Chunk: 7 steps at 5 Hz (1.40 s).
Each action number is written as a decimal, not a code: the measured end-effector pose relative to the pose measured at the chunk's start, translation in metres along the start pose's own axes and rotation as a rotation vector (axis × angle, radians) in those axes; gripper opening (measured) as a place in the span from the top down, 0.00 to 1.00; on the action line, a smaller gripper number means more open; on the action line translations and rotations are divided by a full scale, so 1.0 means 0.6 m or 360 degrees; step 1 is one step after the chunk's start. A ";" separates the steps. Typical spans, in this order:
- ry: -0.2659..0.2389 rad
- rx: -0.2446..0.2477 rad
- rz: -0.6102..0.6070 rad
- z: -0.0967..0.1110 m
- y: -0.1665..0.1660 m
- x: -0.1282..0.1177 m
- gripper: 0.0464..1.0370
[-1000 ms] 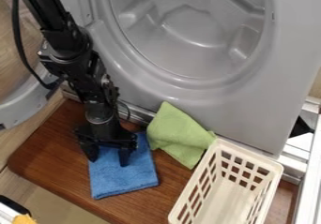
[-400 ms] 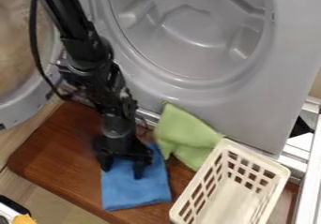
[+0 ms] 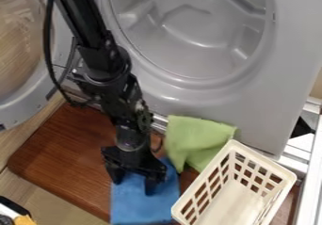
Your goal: Move the blue cloth to the right side of the table
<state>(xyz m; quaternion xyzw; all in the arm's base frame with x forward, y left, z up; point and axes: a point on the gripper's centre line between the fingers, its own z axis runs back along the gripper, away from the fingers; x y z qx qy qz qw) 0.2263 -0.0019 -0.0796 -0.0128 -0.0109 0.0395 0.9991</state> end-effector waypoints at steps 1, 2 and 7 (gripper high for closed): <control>0.0014 -0.0018 -0.0049 0.000 -0.017 -0.007 0.04; 0.0014 -0.0024 -0.0084 0.001 -0.025 -0.008 0.04; -0.0147 -0.0142 -0.0020 0.126 0.001 -0.006 0.04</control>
